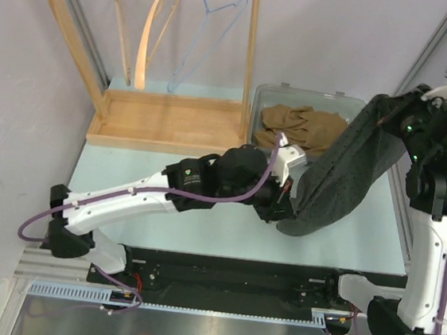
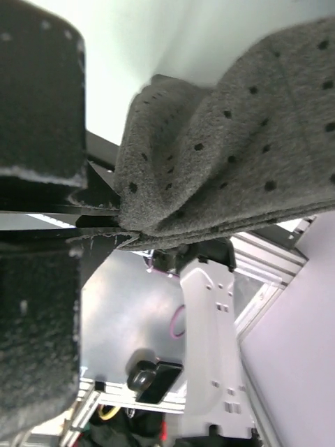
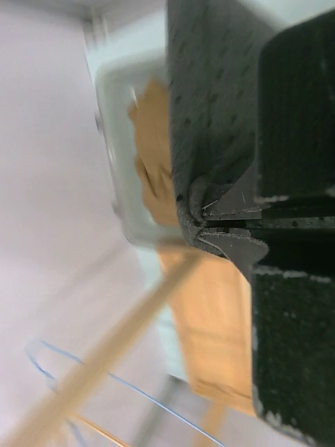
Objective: Place the skirt on the hanger
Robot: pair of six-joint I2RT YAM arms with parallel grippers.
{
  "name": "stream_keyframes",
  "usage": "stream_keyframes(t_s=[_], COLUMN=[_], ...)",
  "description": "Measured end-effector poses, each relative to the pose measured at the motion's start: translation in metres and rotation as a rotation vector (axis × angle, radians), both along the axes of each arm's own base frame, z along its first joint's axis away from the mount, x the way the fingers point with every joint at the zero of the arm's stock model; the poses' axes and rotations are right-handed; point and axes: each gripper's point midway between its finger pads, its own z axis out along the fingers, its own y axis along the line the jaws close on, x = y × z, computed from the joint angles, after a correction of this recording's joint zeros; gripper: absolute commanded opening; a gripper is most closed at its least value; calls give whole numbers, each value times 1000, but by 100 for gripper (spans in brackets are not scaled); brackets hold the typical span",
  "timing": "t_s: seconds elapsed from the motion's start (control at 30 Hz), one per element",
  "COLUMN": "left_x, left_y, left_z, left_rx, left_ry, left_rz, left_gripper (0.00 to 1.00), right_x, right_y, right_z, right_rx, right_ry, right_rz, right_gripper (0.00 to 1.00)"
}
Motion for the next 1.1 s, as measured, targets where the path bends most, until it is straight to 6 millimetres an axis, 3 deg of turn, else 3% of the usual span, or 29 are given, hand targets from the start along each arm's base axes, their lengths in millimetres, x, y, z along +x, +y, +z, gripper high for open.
stream_keyframes(t_s=[0.1, 0.2, 0.27, 0.33, 0.4, 0.43, 0.5, 0.57, 0.63, 0.67, 0.77, 0.8, 0.83, 0.87, 1.0, 1.1], left_x=[-1, 0, 6, 15, 20, 21, 22, 20, 16, 15, 12, 11, 10, 9, 5, 10], left_y=[16, 29, 40, 57, 76, 92, 123, 149, 163, 168, 184, 189, 194, 199, 214, 226], left_z=[-14, -31, -51, -83, -118, -144, -182, -208, -220, -223, -234, -238, -239, -240, -231, -218], left_rx=[-43, -65, -72, -41, -7, 26, 88, 116, 104, 95, 83, 87, 91, 92, 68, 46], left_ry=[19, 43, 67, 101, 136, 163, 202, 241, 278, 292, 329, 344, 355, 370, 387, 363], left_rz=[38, 93, 163, 249, 332, 386, 470, 540, 582, 599, 658, 678, 698, 713, 750, 795], left_gripper=[0, 0, 0, 0, 0, 0, 0, 0, 3, 7, 58, 67, 77, 88, 96, 97], right_x=[28, 62, 88, 113, 121, 125, 128, 128, 128, 128, 125, 124, 125, 128, 141, 144], right_y=[50, 118, 158, 195, 218, 233, 255, 281, 308, 319, 357, 365, 374, 383, 413, 427], right_z=[-20, -58, -102, -171, -212, -243, -286, -323, -350, -359, -379, -381, -383, -382, -369, -353], right_rx=[-32, -82, -112, -147, -168, -184, -207, -230, -246, -249, -254, -255, -255, -253, -230, -214], right_ry=[57, 134, 217, 348, 424, 483, 558, 619, 655, 666, 675, 674, 667, 651, 567, 509], right_rz=[152, 313, 387, 444, 486, 513, 553, 601, 649, 670, 742, 758, 772, 784, 819, 834], right_gripper=[0, 0, 0, 0, 0, 0, 0, 0, 0, 0, 0, 0, 4, 30, 65, 75])
